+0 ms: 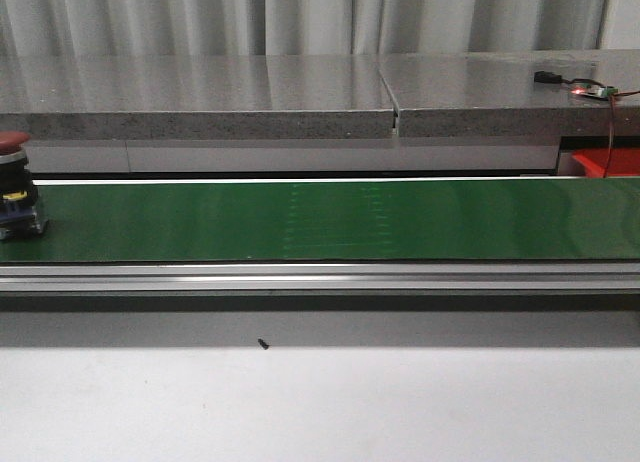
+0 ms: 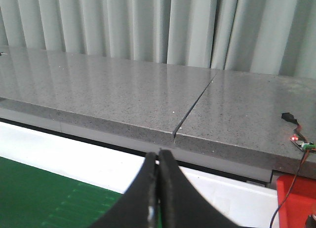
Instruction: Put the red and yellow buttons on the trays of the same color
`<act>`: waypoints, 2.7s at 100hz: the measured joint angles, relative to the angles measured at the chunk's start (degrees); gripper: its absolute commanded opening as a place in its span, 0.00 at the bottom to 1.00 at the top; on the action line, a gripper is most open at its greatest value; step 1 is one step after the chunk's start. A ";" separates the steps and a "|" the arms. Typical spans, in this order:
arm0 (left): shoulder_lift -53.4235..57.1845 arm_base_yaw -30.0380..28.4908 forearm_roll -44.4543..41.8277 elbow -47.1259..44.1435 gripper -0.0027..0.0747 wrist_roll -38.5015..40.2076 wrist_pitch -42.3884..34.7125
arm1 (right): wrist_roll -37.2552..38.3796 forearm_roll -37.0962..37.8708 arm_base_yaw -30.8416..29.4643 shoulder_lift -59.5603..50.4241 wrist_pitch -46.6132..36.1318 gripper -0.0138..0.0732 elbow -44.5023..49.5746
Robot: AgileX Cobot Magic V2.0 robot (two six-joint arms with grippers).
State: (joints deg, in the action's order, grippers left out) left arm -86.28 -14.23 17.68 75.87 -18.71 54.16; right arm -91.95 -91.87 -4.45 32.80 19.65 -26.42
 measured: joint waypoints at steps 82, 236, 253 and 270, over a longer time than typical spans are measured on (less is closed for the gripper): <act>54.10 14.08 0.45 -36.10 0.01 -1.13 -7.03 | 0.00 0.00 0.00 0.00 2.89 0.09 0.00; 59.71 14.08 1.96 -38.26 0.01 -1.13 -6.79 | 55.07 50.27 5.12 10.31 11.76 0.18 -17.07; 59.71 14.08 1.96 -38.26 0.01 -1.13 -6.79 | 62.37 58.66 10.24 18.95 18.24 0.51 -24.68; 59.71 14.08 2.00 -38.26 0.01 -1.13 -6.79 | 63.44 60.45 16.52 27.47 19.33 0.67 -29.55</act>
State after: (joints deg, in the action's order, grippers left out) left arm -26.57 -0.15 19.68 37.62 -19.84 47.37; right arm -28.51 -31.43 12.07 60.27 38.98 -55.98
